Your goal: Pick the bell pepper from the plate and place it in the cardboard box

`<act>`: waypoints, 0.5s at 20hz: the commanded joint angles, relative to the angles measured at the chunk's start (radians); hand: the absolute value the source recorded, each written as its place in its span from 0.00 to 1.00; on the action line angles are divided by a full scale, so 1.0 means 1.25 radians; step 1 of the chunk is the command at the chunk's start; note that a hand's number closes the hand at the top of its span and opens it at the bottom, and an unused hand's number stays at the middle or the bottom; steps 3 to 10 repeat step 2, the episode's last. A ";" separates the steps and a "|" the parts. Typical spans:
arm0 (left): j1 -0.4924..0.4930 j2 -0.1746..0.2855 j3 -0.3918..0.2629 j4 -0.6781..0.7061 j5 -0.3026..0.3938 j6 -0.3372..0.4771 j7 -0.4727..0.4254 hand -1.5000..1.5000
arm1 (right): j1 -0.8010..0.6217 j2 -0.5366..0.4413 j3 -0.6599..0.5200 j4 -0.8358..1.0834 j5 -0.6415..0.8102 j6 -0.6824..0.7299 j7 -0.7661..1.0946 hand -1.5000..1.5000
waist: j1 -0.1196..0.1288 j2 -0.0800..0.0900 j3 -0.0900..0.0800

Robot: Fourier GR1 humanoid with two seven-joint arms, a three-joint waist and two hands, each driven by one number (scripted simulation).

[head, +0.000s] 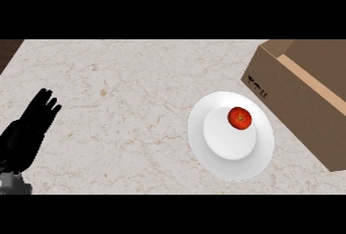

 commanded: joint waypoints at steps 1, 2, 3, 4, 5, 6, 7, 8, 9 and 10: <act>-0.024 -0.002 -0.005 0.024 -0.009 0.001 0.005 0.50 | 0.062 -0.028 -0.016 -0.014 -0.052 0.030 -0.006 0.00 | 0.001 0.001 0.000; 0.054 0.004 0.022 -0.032 0.022 -0.031 -0.013 0.50 | 0.034 -0.040 0.002 0.042 -0.025 -0.008 -0.049 0.00 | 0.007 0.001 0.000; 0.054 0.004 0.022 -0.032 0.022 -0.031 -0.013 0.50 | 0.034 -0.040 0.002 0.042 -0.025 -0.008 -0.049 0.00 | 0.007 0.001 0.000; 0.054 0.004 0.022 -0.032 0.022 -0.031 -0.013 0.50 | 0.034 -0.040 0.002 0.042 -0.025 -0.008 -0.049 0.00 | 0.007 0.001 0.000; 0.054 0.004 0.022 -0.032 0.022 -0.031 -0.013 0.50 | 0.034 -0.040 0.002 0.042 -0.025 -0.008 -0.049 0.00 | 0.007 0.001 0.000; 0.054 0.004 0.022 -0.032 0.022 -0.031 -0.013 0.50 | 0.034 -0.040 0.002 0.042 -0.025 -0.008 -0.049 0.00 | 0.007 0.001 0.000; 0.054 0.004 0.022 -0.032 0.022 -0.031 -0.013 0.50 | 0.034 -0.040 0.002 0.042 -0.025 -0.008 -0.049 0.00 | 0.007 0.001 0.000; 0.054 0.004 0.022 -0.032 0.022 -0.031 -0.013 0.50 | 0.034 -0.040 0.002 0.042 -0.025 -0.008 -0.049 0.00 | 0.007 0.001 0.000; 0.054 0.004 0.022 -0.032 0.022 -0.031 -0.013 0.50 | 0.034 -0.040 0.002 0.042 -0.025 -0.008 -0.049 0.00 | 0.007 0.001 0.000; 0.054 0.004 0.022 -0.032 0.022 -0.031 -0.013 0.50 | 0.034 -0.040 0.002 0.042 -0.025 -0.008 -0.049 0.00 | 0.007 0.001 0.000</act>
